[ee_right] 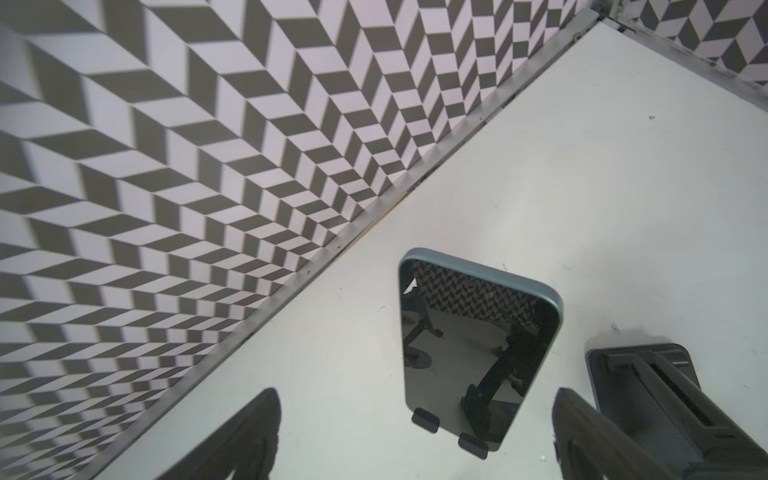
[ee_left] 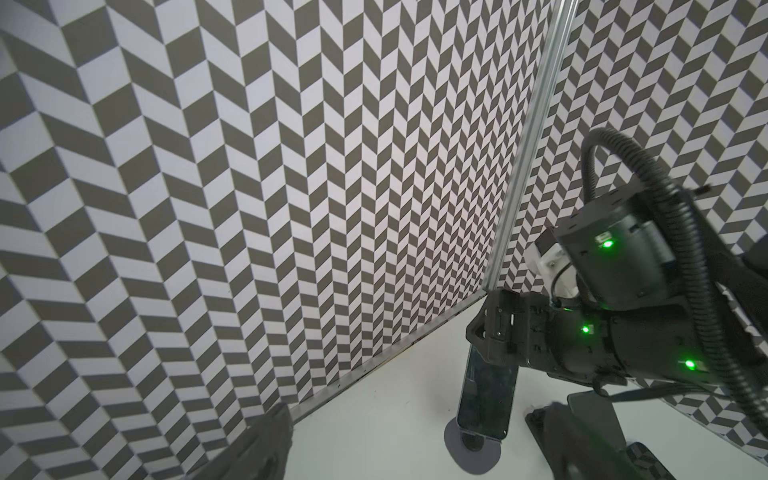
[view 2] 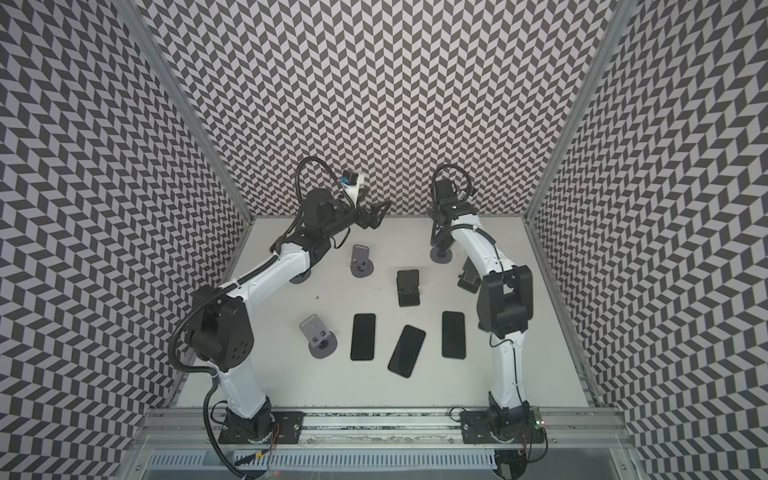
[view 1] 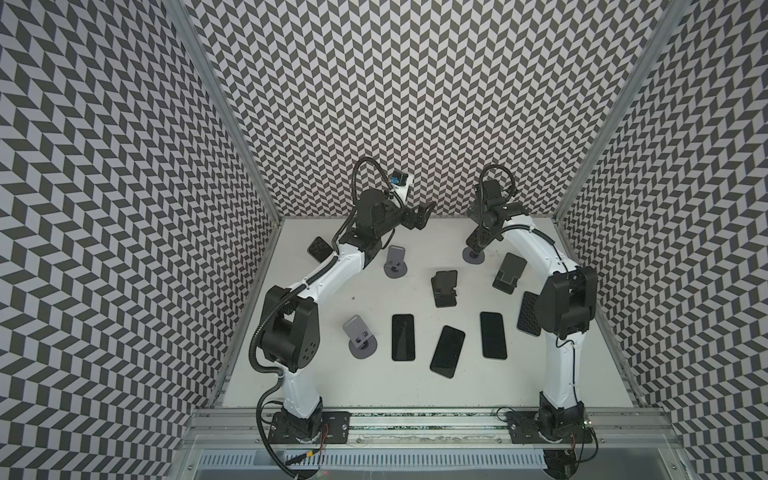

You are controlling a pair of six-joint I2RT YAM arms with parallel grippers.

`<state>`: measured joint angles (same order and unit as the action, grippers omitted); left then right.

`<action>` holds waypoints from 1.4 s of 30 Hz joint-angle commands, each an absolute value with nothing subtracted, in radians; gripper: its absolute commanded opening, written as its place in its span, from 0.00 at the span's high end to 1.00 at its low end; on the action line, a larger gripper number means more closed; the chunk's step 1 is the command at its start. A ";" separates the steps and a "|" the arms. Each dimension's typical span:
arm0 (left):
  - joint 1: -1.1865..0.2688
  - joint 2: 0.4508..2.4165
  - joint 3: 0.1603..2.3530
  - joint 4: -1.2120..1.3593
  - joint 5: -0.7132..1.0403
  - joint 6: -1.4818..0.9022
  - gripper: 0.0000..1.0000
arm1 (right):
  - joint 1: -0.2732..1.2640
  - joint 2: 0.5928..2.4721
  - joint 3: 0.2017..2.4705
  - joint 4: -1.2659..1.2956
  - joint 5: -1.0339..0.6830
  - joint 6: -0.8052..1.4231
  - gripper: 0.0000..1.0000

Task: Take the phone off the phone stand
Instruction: 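Lift the teal-edged phone up out of its stand with the right gripper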

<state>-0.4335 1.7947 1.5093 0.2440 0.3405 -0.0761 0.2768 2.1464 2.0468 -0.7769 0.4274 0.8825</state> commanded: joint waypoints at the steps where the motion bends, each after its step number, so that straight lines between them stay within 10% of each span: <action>1: -0.413 1.728 1.448 0.211 0.316 -0.055 0.05 | 0.287 2.186 2.108 -0.870 0.496 0.951 0.00; 42: -0.385 1.592 1.246 0.230 0.551 -0.003 0.04 | 0.333 2.322 2.183 -0.858 0.688 0.955 0.00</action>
